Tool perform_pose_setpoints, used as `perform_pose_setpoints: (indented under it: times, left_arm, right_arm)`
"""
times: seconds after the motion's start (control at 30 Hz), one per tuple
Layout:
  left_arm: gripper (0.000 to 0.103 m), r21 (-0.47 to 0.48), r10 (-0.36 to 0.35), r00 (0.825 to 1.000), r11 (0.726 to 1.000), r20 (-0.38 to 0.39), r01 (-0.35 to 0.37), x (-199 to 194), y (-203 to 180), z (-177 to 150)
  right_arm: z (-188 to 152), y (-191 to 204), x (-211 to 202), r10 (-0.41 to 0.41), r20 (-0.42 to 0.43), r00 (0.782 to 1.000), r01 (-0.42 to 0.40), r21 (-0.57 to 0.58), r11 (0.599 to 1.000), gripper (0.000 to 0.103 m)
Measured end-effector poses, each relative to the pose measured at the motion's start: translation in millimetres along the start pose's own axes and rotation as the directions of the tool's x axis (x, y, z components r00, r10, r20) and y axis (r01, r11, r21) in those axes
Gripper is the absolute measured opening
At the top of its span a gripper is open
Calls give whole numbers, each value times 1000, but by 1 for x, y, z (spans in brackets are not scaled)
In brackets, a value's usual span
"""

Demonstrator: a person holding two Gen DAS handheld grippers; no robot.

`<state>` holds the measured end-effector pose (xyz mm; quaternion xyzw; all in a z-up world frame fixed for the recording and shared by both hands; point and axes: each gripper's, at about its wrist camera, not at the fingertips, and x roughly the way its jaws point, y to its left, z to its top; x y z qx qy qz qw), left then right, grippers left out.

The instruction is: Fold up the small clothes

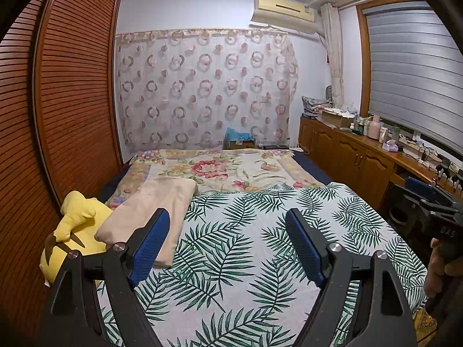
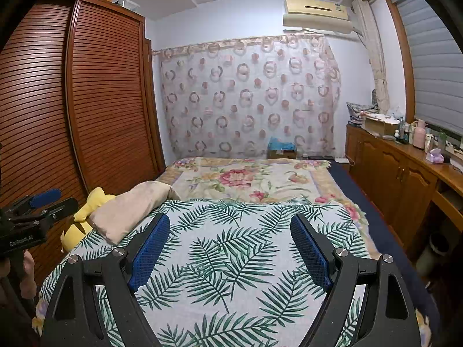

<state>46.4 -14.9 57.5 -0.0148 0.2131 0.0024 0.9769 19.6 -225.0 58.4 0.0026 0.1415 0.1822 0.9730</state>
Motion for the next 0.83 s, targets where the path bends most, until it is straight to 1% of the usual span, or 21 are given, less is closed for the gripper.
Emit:
perform_pose_setpoints:
  times: [0.83]
  left_arm:
    - [83,1,0,1000,1000,2,0,0,-1,-1]
  right_arm:
    - [-1,1,0,-8,3,1000,8,1,1000,87]
